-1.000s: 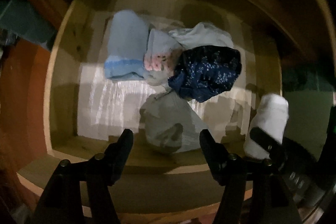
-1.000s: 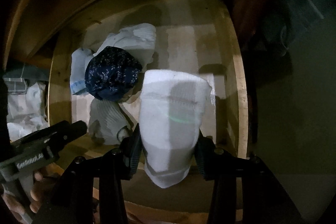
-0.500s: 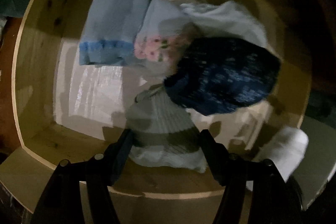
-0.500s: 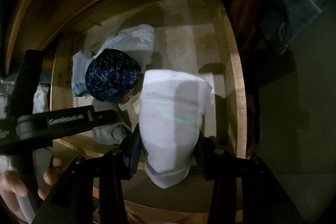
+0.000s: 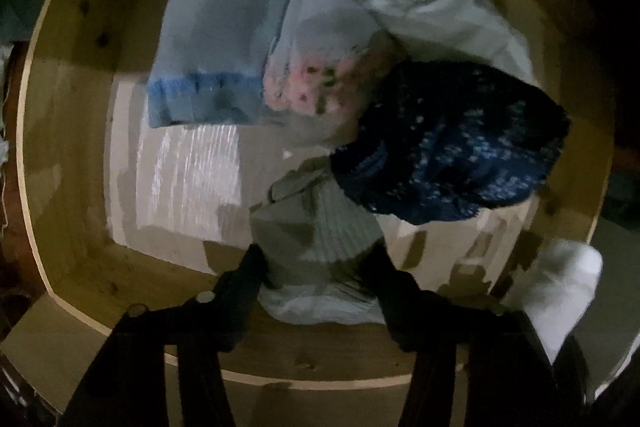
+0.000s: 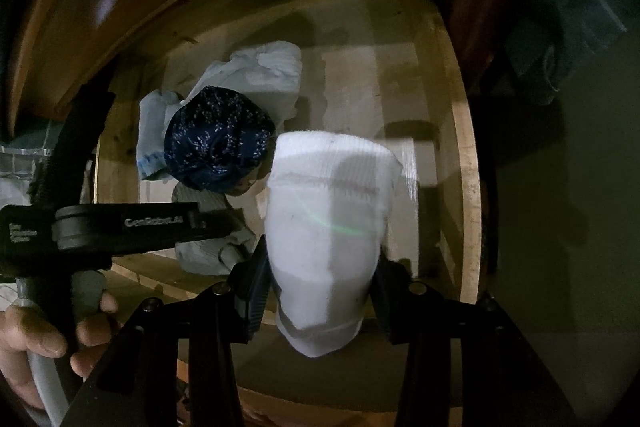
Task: Take underwear out of drawer
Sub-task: 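Grasp the white sock with the right tool while the left tool grasps grey knit cloth, then lift the grey knit cloth with the left tool up over the shoe box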
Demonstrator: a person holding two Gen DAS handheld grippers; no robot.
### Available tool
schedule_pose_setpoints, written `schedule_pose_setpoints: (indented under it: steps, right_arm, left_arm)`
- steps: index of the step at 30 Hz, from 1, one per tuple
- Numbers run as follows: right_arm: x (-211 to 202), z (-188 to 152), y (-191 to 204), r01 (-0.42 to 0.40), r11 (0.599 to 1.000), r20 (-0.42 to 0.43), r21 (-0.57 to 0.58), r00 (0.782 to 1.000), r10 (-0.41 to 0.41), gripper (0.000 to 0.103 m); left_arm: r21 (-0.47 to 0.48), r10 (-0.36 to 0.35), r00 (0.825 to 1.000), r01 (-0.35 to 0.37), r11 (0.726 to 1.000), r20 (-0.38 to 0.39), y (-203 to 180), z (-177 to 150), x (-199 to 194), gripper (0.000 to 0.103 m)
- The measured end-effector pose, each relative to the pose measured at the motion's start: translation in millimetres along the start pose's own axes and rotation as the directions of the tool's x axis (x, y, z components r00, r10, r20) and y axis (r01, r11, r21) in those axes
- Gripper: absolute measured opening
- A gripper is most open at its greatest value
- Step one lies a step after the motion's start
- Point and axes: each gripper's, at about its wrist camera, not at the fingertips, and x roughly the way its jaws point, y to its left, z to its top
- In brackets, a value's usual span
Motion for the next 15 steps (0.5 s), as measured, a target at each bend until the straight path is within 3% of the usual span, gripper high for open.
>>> schedule_pose_setpoints:
  steps: [3,6,15]
  right_arm:
    - [0,-1,1,0.003,1.0,0.001,-0.001,1.0,-0.003,0.041]
    - [0,-1,3,-0.002,1.0,0.004,-0.013,1.0,0.002,0.041]
    - [-6,-2,3,0.007,1.0,0.049,-0.01,0.999,-0.006,0.041]
  left_arm:
    - [0.032,-0.001,0.999,0.0,0.999,0.043,3,-2,-11,0.043]
    - [0.069,0.02,0.995,-0.026,0.997,0.098,4,-7,-23,0.042]
    - [0.099,-0.024,0.982,0.005,0.995,0.189,12,-31,-55,0.042]
